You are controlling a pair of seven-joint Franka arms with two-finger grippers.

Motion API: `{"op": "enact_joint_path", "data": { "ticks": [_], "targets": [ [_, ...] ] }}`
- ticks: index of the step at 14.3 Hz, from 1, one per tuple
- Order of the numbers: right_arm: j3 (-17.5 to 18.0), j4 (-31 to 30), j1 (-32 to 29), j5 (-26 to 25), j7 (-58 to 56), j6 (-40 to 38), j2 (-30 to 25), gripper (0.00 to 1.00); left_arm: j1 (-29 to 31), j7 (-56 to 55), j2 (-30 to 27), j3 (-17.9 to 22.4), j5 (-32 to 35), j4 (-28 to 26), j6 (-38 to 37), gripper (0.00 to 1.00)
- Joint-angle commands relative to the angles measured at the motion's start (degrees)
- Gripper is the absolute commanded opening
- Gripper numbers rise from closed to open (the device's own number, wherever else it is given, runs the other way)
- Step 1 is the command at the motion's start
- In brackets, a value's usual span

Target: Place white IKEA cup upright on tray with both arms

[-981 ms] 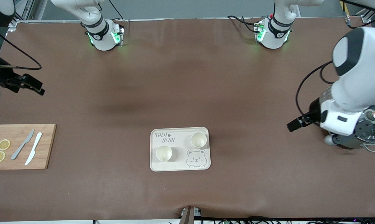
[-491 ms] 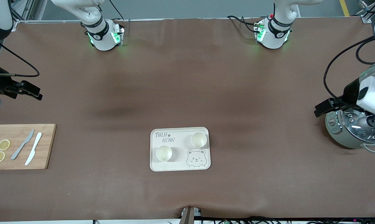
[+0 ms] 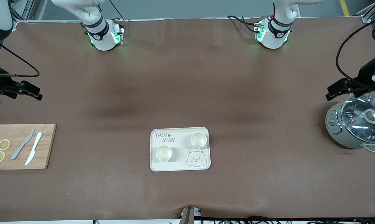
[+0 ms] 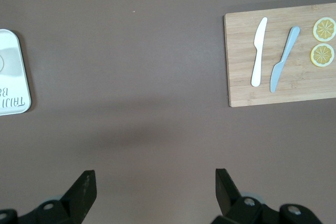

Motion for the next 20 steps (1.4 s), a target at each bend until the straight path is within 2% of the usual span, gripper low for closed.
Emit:
{"op": "enact_joint_path", "data": {
  "ticks": [1,6,11,20],
  "targets": [
    [1.10,0.28,-1.48,-0.36,-0.65,-0.14,0.32,1.00,0.93,1.41,-2.88,-0.62,-0.08,-2.18,-1.06,1.00],
    [1.19,1.68,-1.57,-0.36,-0.65,-0.23,0.50,1.00,0.93,2.55,-6.22,-0.53,-0.08,-4.82,-2.47,1.00],
    [1.19,1.77,-1.66,-0.36,-0.65,-0.23,0.67,1.00,0.85,1.58,-2.80,-0.35,-0.08,1.85,-2.47,1.00],
    [1.10,1.68,-1.66,-0.36,-0.91,-0.32,1.55,1.00,0.85,2.02,-2.26,-0.35,0.27,2.30,-2.47,1.00]
  ]
}}
